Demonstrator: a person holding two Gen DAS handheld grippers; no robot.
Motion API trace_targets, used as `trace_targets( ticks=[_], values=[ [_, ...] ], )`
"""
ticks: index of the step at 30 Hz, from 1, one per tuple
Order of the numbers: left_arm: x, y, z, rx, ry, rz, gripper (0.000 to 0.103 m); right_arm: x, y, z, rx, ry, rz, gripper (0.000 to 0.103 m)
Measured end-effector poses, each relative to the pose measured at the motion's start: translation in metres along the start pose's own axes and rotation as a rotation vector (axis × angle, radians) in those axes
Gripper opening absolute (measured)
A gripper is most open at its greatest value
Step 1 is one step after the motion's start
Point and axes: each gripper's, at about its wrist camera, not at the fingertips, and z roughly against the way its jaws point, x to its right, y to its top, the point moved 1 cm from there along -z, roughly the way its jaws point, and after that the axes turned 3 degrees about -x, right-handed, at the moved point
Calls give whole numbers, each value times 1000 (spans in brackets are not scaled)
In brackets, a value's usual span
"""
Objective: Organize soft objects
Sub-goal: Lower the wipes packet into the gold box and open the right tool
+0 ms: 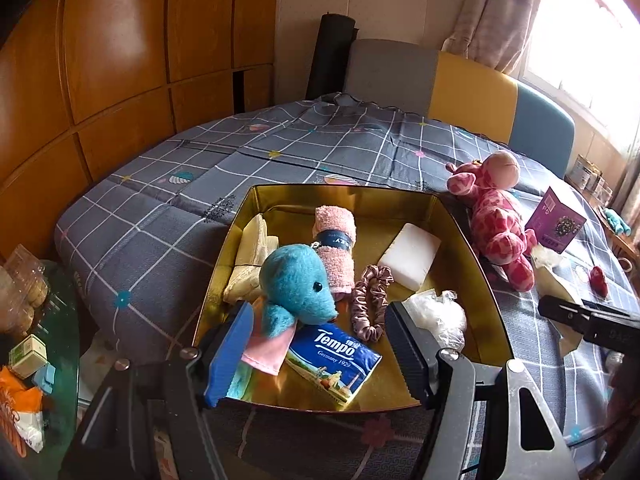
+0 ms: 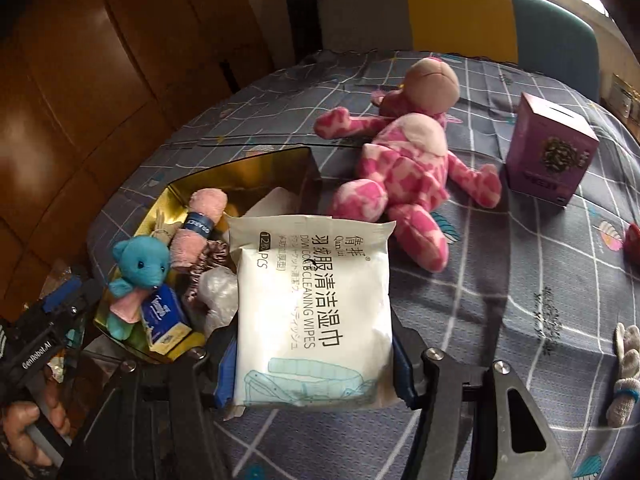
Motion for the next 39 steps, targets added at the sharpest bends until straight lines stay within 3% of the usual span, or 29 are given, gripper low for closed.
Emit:
trace_targets(
  ticks=[6, 14, 21, 24, 29, 39],
  values=[
    [-9, -1, -5, -8, 9, 20, 69, -36, 30, -21, -39, 88, 26, 61],
    [-35, 2, -10, -4, 50, 82, 69, -80, 68, -91, -119, 56, 21, 61],
    [-48, 1, -17, -20, 46, 116, 69, -92, 75, -155, -233, 84, -22, 65],
    [-46, 2, -17, -18, 44, 106, 77, -92, 75, -146, -189, 108, -14, 68],
    [-45, 1, -18, -16, 48, 98, 77, -87, 74, -119, -138, 122, -11, 68],
    [-31, 3, -6, 12, 46, 61, 77, -64, 41, -59, 8, 33, 38, 68]
  ],
)
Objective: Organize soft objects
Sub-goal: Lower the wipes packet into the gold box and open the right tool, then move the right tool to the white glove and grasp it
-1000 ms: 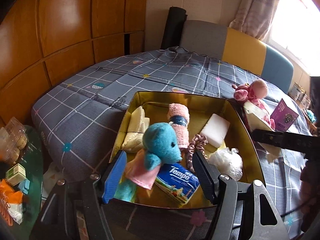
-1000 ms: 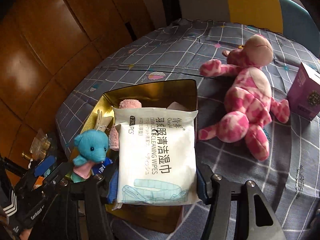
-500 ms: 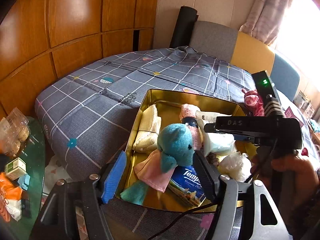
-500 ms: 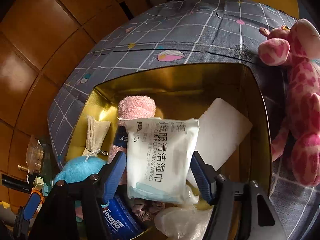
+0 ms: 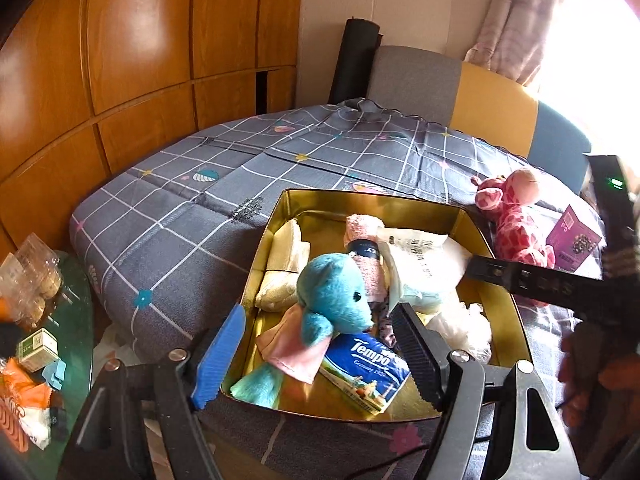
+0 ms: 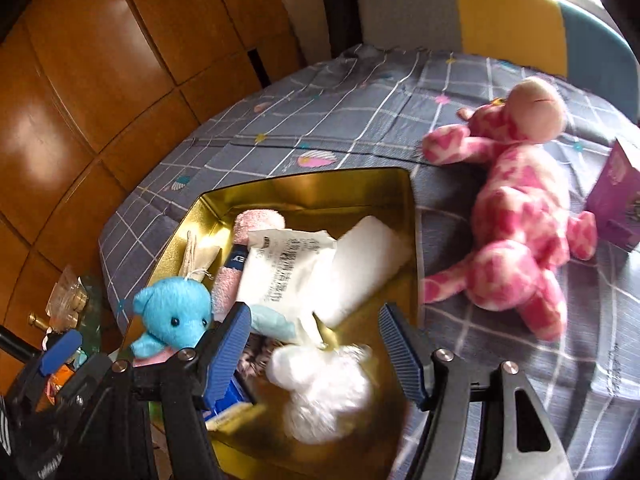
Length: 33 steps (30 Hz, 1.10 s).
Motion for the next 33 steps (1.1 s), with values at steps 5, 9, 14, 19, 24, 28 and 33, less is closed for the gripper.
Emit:
trace_targets(
  ticks=[5, 9, 14, 19, 24, 28, 33],
  values=[
    [9, -1, 6, 5, -9, -27, 77, 19, -18, 35, 66, -73, -3, 68],
    [20, -2, 10, 7, -23, -59, 77, 42, -32, 59, 96, -121, -37, 68],
    [40, -3, 13, 8, -44, -109, 77, 78, -48, 87, 114, -180, -95, 68],
    [64, -3, 17, 14, -68, -183, 77, 122, -65, 113, 113, -254, -164, 68],
    [98, -2, 17, 16, -112, -269, 77, 176, -86, 147, 138, -335, -269, 68],
    [133, -3, 16, 11, -154, -347, 77, 220, -102, 178, 167, -393, -369, 68],
    [186, -8, 7, -23, -212, -471, 77, 271, -122, 218, 213, -486, -500, 68]
  ],
)
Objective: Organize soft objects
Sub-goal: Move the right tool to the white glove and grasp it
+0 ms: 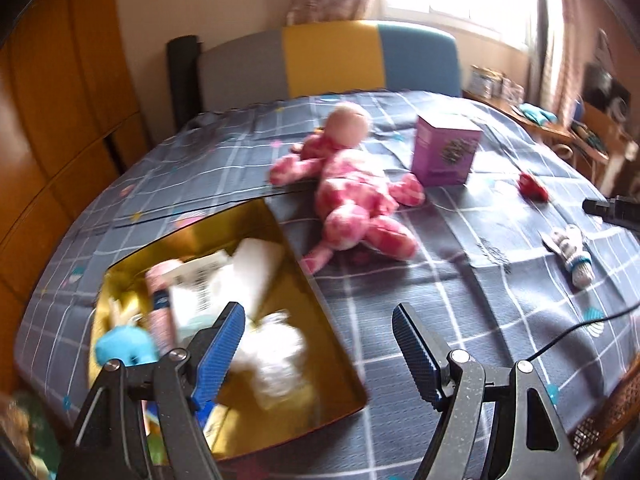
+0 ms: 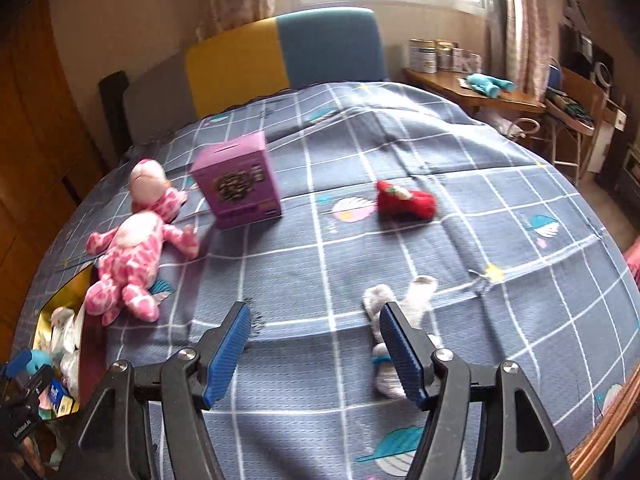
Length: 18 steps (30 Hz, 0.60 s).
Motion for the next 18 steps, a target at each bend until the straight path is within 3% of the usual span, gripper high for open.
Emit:
trace_targets(
  ticks=[4, 8, 15, 18],
  values=[
    [34, 11, -16, -22, -55, -71, 77, 49, 9, 6, 6, -76, -98, 68],
    [68, 23, -27, -28, -101, -139, 77, 86, 17, -1, -49, -130, -173, 68],
    [121, 44, -48, -69, -176, -226, 77, 88, 7, -53, -282, -11, -139, 68],
    [141, 53, -55, -76, -218, -239, 77, 75, -1, -76, -361, -24, -64, 68]
  ],
)
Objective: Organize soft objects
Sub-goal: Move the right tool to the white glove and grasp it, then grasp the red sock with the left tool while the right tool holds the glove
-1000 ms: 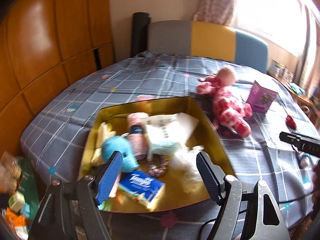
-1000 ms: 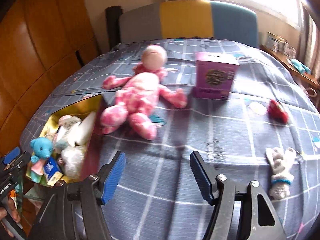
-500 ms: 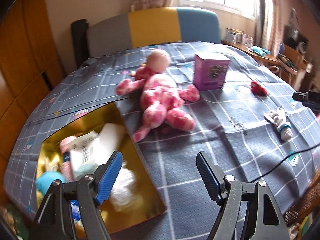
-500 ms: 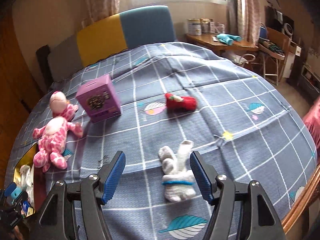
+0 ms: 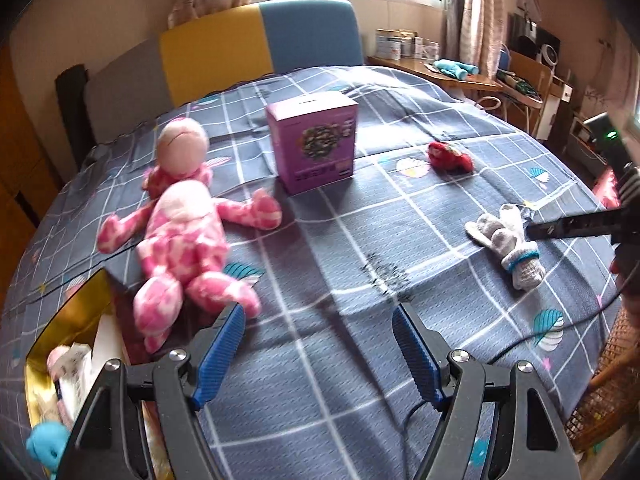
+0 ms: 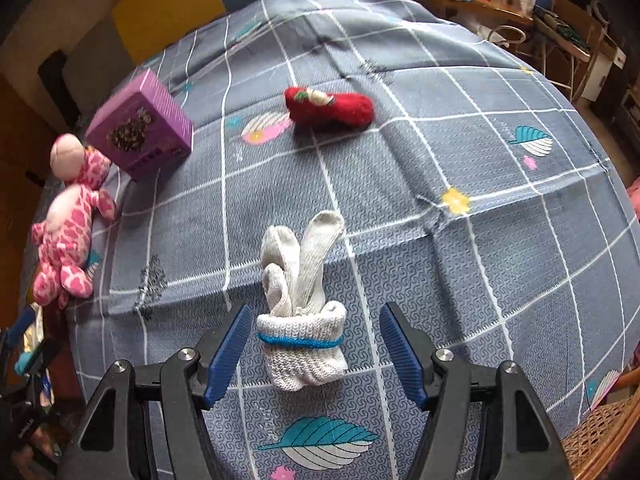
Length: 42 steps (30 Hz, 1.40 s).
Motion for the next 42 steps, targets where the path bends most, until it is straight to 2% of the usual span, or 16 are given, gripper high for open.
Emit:
trace_targets(
  ticks=[4, 6, 8, 11, 14, 16, 19, 22, 27, 35, 37, 39, 42],
  values=[
    [21, 19, -11, -3, -25, -45, 77, -14, -2, -26, -77, -17, 75, 68],
    [32, 31, -16, -1, -42, -67, 77, -20, -5, -34, -95, -53, 125, 45],
    [40, 42, -21, 5, -56, -83, 77, -25, -7, -25, -48, -66, 141, 37],
    [54, 63, -33, -9, -109, -89, 77, -15, -5, 2, 91, -63, 79, 36],
    [68, 84, -48, -17, -154, -99, 77, 14, 0, 28, 237, -70, -54, 36],
    [77, 96, -60, -31, -177, -98, 79, 37, 1, 41, 311, -45, -156, 36],
    [96, 117, -80, -47, -209, -100, 88, 59, 1, 56, 394, 10, -259, 36],
    [115, 139, -99, -49, -221, -108, 89, 65, -1, 65, 455, 47, -287, 37],
    [149, 170, -134, -70, -267, -115, 88, 74, 1, 71, 495, 108, -318, 37],
    [187, 206, -197, -92, -265, -86, 85, 75, 2, 63, 463, 172, -318, 37],
    [190, 212, -209, -93, -251, -79, 70, 76, 3, 62, 459, 185, -316, 37],
    [193, 216, -221, -93, -264, -64, 31, 77, 2, 61, 457, 199, -321, 37],
    [198, 217, -241, -135, -303, -48, 22, 80, 2, 61, 460, 211, -334, 37]
  ],
)
